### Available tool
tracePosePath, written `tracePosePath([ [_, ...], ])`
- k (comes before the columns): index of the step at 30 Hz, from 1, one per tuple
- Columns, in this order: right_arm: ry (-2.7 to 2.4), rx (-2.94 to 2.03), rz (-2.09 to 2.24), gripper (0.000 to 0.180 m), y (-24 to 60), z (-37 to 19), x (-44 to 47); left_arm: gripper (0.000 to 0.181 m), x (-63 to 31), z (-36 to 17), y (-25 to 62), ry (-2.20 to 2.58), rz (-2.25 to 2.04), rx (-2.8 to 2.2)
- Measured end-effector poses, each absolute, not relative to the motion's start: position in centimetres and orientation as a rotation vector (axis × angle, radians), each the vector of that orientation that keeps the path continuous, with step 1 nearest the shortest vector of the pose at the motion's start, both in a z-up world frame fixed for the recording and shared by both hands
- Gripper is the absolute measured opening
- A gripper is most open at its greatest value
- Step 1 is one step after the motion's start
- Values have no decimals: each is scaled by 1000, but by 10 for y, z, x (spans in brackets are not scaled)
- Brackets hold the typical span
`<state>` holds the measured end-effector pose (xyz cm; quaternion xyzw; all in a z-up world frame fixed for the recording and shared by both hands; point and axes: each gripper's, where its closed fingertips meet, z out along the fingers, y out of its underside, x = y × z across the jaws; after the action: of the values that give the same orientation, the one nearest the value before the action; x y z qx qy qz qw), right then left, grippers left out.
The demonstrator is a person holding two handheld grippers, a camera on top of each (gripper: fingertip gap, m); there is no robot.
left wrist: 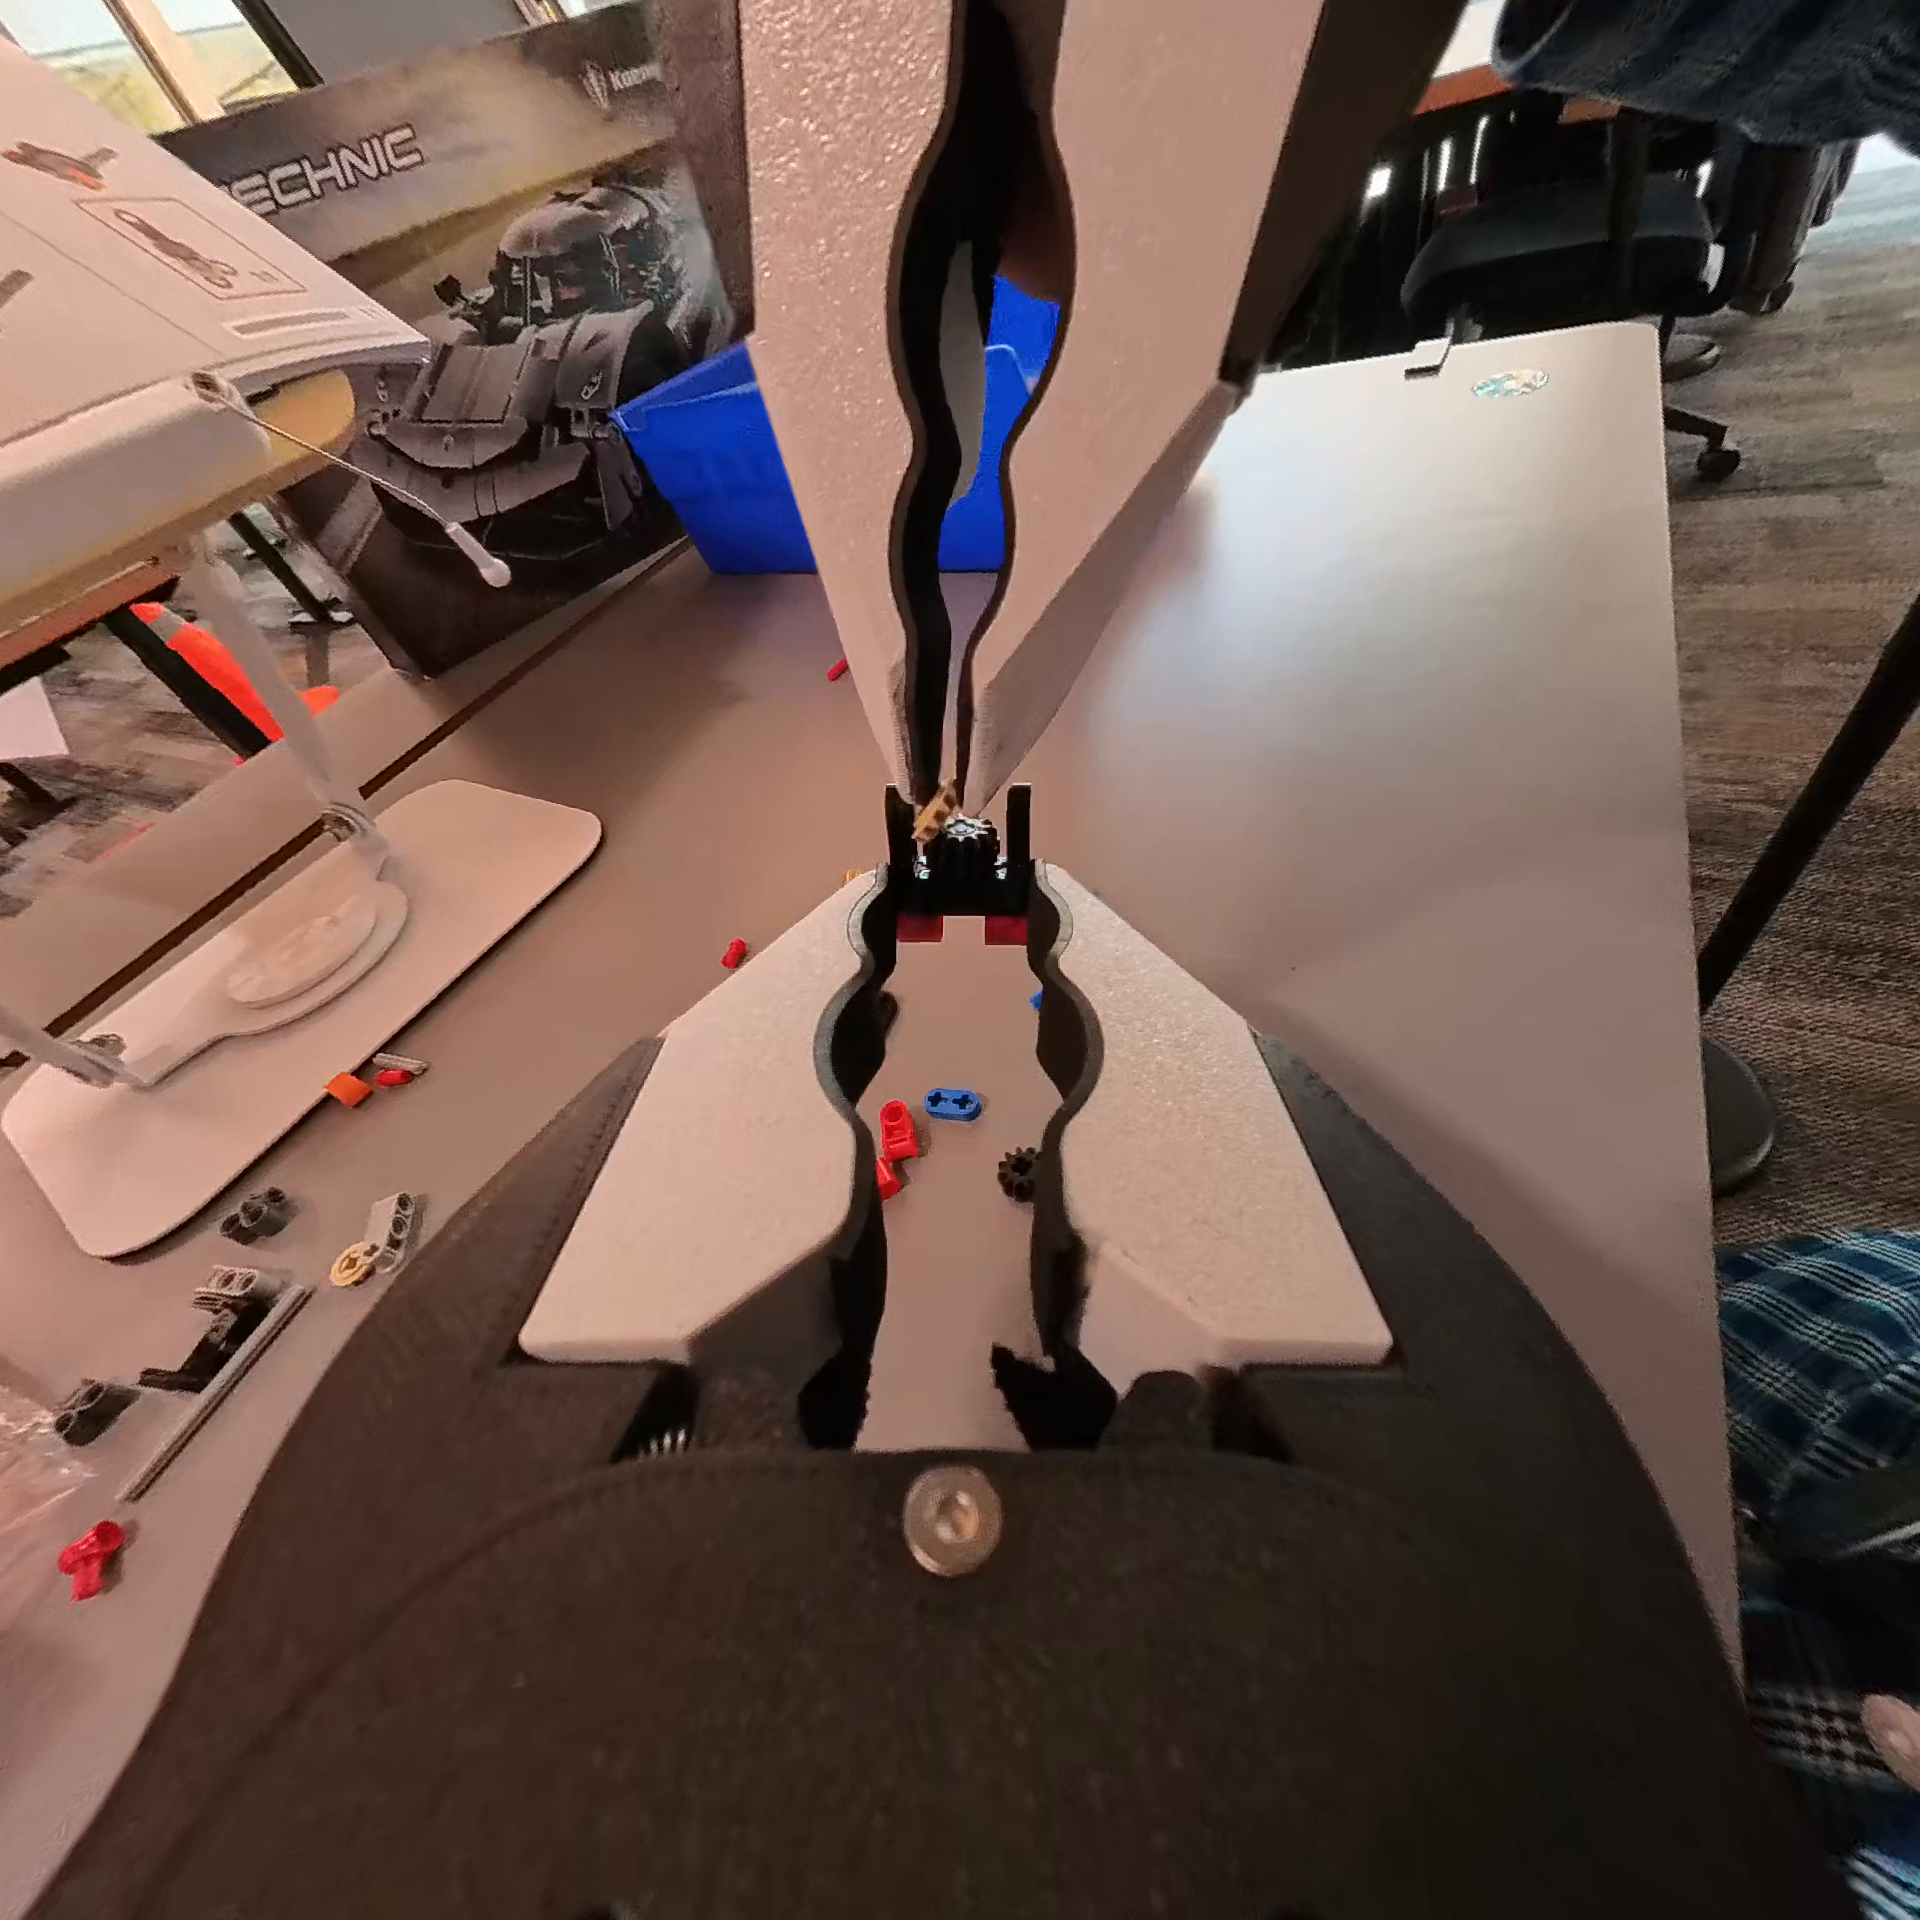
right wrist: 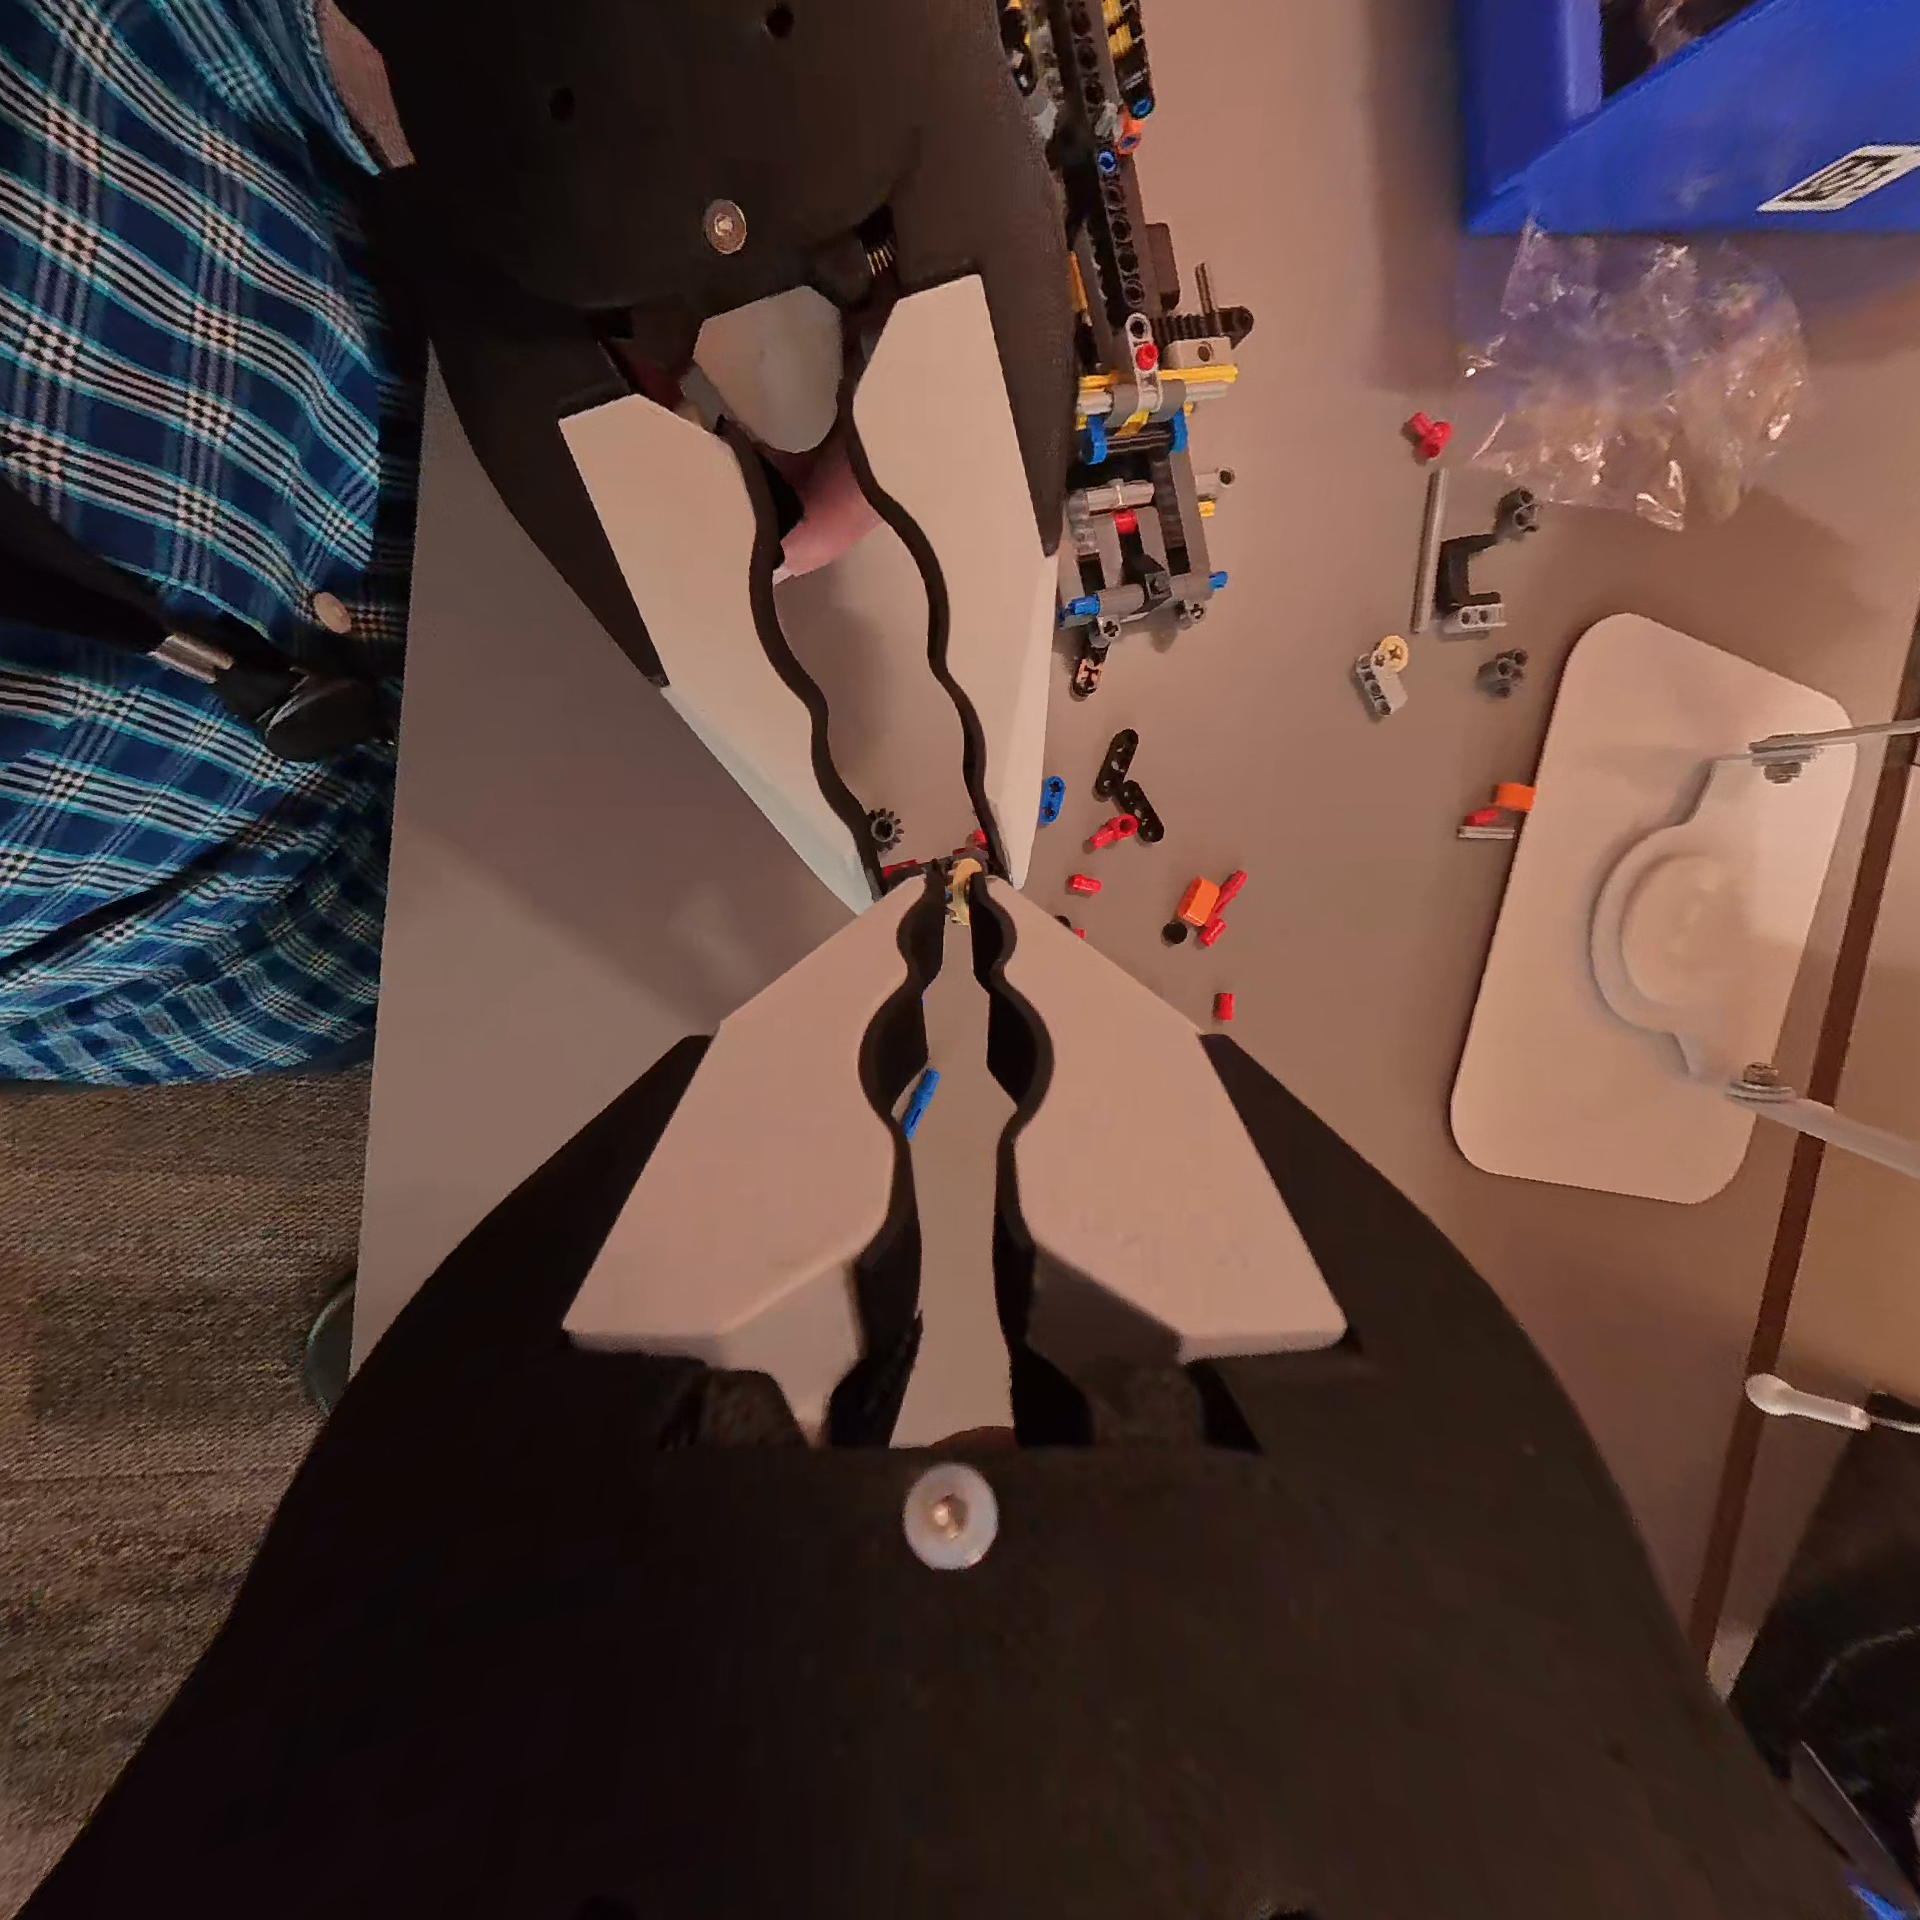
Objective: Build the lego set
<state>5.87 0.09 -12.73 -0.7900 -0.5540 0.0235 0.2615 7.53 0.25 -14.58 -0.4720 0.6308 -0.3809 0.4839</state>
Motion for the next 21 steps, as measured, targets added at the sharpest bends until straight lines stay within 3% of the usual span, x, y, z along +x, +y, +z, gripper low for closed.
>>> tracePosePath([
  [21, -1522, -2148, 104, 1, -3, -126, 62, 23, 76, -142, -7, 1537, -995, -1145],
])
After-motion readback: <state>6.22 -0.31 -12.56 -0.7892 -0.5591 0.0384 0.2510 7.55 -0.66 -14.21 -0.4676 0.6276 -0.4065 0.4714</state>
